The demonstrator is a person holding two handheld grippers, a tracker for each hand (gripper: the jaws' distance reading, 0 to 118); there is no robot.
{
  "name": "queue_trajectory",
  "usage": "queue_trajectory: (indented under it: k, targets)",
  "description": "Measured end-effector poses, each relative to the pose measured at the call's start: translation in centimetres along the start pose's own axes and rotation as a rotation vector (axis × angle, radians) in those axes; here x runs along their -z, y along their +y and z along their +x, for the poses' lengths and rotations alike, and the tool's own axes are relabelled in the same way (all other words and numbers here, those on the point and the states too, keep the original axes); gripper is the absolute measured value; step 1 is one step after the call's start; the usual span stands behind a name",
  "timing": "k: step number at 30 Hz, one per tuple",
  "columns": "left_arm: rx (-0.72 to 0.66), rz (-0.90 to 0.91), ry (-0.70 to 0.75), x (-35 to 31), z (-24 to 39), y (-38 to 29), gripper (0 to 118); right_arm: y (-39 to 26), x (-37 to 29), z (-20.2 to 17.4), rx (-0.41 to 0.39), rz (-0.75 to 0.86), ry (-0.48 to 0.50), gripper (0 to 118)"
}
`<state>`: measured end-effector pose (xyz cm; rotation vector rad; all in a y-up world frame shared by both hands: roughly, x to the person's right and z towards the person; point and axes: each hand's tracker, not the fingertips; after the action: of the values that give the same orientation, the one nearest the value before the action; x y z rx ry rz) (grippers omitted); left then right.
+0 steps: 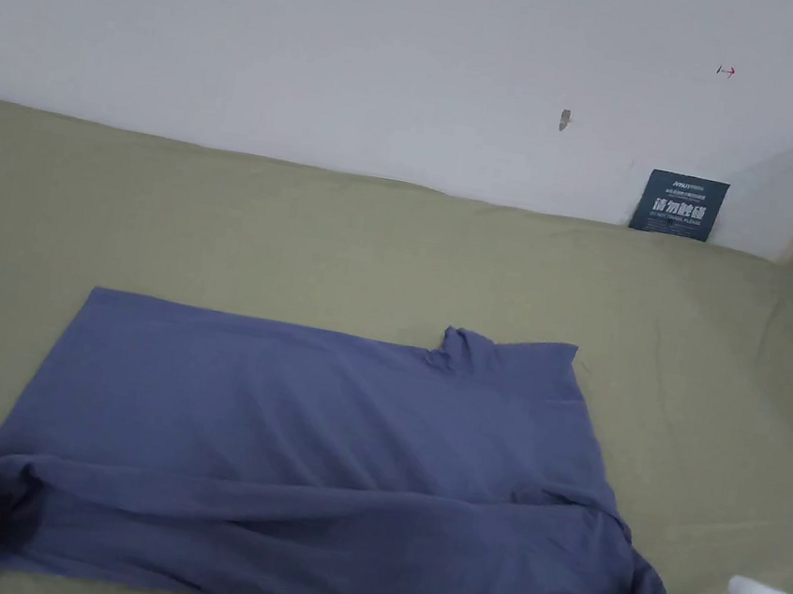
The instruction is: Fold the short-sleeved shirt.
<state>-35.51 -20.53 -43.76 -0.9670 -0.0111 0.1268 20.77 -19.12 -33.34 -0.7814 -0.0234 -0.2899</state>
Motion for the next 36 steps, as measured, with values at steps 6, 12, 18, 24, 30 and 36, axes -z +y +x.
queue_trajectory:
  k: [6,12,18,24,30,36]
  targets:
    - [-0.030,-0.008,-0.020,0.1,-0.4,-0.3,15,0.8,4.8,0.0,-0.090,-0.174,-0.148,81]
    - [-0.031,-0.008,-0.050,-0.3,-0.9,-0.2,11,0.6,3.3,-1.1,-0.093,-0.120,-0.106,4]
    - [-0.009,0.019,-0.117,-3.5,-1.5,0.2,10,1.7,0.0,-1.4,-0.099,-0.087,-0.057,4]
    - [0.004,0.034,-0.168,-8.4,-2.4,0.1,10,3.1,-5.4,-2.1,-0.127,-0.054,0.017,4]
    - [-0.024,0.003,-0.209,-13.3,-4.4,-5.0,10,0.2,-10.5,-1.4,-0.151,-0.136,0.044,4]
    - [-0.085,-0.120,-0.211,-15.7,-6.4,-13.4,10,-5.9,-14.2,1.0,-0.116,-0.273,0.050,4]
